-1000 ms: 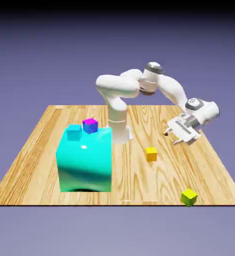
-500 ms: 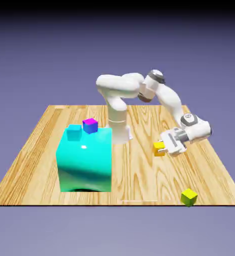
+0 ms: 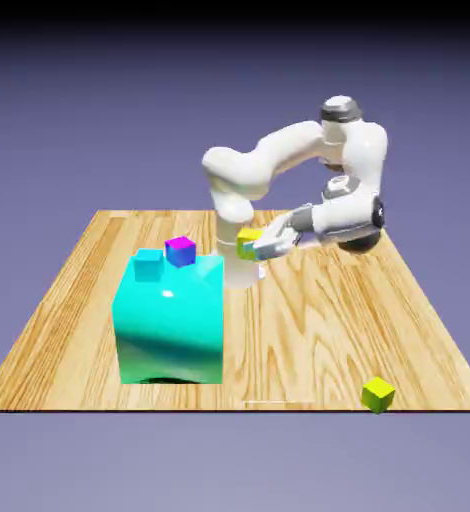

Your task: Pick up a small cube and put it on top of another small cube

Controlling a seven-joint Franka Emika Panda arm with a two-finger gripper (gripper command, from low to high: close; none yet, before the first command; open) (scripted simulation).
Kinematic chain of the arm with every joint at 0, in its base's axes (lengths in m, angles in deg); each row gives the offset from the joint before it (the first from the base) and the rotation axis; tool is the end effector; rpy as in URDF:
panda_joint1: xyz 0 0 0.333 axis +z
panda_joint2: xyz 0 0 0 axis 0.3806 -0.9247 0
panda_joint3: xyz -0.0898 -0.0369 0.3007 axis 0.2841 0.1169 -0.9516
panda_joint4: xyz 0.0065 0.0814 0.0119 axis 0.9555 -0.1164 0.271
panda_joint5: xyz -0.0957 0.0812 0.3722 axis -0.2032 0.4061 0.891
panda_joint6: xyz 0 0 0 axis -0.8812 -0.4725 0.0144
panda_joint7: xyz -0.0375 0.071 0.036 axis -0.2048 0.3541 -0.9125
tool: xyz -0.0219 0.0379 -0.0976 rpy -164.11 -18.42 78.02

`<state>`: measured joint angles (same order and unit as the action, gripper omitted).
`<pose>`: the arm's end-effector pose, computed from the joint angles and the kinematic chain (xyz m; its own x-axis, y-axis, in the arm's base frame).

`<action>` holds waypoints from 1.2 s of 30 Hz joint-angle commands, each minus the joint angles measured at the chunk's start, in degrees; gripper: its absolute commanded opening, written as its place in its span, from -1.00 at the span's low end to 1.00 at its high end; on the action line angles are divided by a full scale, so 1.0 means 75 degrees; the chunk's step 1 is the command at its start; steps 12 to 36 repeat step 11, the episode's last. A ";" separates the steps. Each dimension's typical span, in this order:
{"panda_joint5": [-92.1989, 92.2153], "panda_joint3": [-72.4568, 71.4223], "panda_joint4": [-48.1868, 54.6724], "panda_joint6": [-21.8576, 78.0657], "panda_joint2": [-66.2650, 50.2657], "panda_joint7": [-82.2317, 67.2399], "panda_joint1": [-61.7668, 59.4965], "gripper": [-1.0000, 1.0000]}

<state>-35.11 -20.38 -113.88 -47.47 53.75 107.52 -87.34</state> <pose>0.3606 0.0618 0.3457 -0.7677 0.0727 0.6367 -0.5142 0.5230 -0.6797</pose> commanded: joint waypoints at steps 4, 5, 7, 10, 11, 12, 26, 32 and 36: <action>-0.0900 0.0649 -0.0319 -0.0343 -0.0604 -0.0085 -0.0819 -1.00; -0.0860 0.0551 -0.0595 -0.0667 -0.0631 -0.0012 -0.0870 -1.00; -0.0781 0.0355 -0.1149 -0.1318 -0.0685 0.0134 -0.0972 -1.00; -0.0753 0.0287 -0.1340 -0.1542 -0.0704 0.0184 -0.1007 1.00; -0.0793 0.0385 -0.1064 -0.1218 -0.0677 0.0111 -0.0956 1.00; -0.0793 0.0385 -0.1064 -0.1218 -0.0677 0.0111 -0.0956 1.00; -0.0793 0.0385 -0.1064 -0.1218 -0.0677 0.0111 -0.0956 1.00; -0.0793 0.0385 -0.1064 -0.1218 -0.0677 0.0111 -0.0956 1.00; -0.0793 0.0385 -0.1064 -0.1218 -0.0677 0.0111 -0.0956 1.00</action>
